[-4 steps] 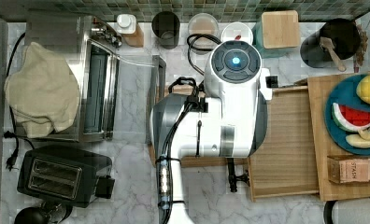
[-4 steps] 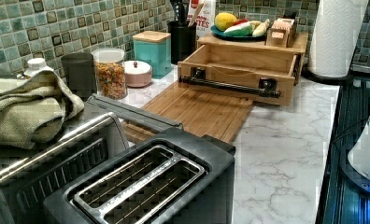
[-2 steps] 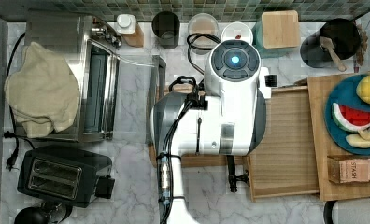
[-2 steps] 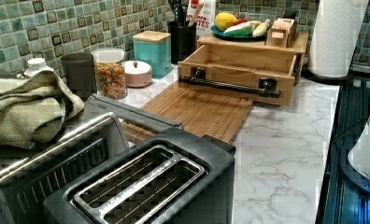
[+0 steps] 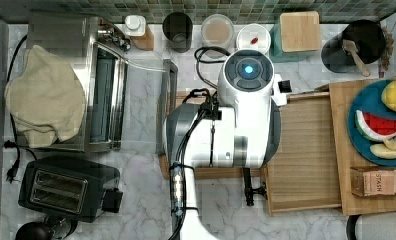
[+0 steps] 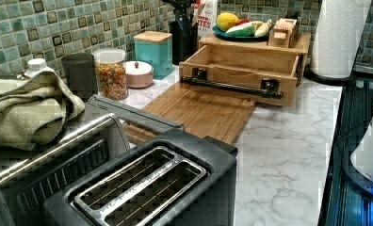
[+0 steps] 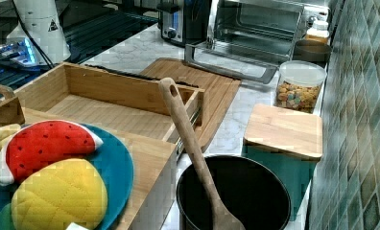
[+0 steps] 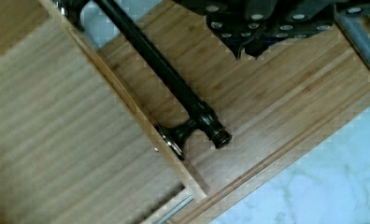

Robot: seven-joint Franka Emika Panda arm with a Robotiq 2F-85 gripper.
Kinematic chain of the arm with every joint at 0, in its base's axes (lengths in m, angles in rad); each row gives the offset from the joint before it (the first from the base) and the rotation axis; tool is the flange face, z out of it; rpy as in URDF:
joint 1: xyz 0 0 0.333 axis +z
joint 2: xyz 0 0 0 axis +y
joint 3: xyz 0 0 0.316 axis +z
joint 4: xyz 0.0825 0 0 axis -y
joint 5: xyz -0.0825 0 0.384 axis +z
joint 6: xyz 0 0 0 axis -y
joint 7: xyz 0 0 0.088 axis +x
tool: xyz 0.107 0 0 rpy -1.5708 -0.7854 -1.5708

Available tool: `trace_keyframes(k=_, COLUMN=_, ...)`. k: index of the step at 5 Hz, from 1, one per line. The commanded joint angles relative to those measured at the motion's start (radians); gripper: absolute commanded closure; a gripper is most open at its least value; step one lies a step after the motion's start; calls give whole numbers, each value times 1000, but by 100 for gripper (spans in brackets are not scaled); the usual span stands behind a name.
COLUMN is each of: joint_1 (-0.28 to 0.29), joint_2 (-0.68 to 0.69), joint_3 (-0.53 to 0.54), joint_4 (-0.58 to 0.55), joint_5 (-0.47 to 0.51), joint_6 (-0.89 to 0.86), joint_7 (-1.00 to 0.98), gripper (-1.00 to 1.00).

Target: Close the drawer.

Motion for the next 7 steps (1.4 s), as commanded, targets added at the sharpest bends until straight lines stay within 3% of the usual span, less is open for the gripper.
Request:
trace_keyframes(k=1, joint_1=30, joint_2=19, joint_3=37, joint_4=-187, joint_5=40, joint_6=144, joint_7=-207, gripper=100)
trace_keyframes(k=5, joint_1=18, joint_2=13, joint_3=27, joint_4=-378, joint_5=-62, joint_6=386, joint_7=-343, gripper=100)
trace_keyframes(k=6, joint_1=-10, joint_2=44, joint_3=2, joint_4=-345, joint_5=-100, joint_6=338, joint_7=-419, gripper=100)
trace_keyframes(k=7, joint_1=-60, joint_2=61, joint_3=-26, joint_4=-359, joint_5=-112, joint_6=397, joint_7=-532, gripper=100)
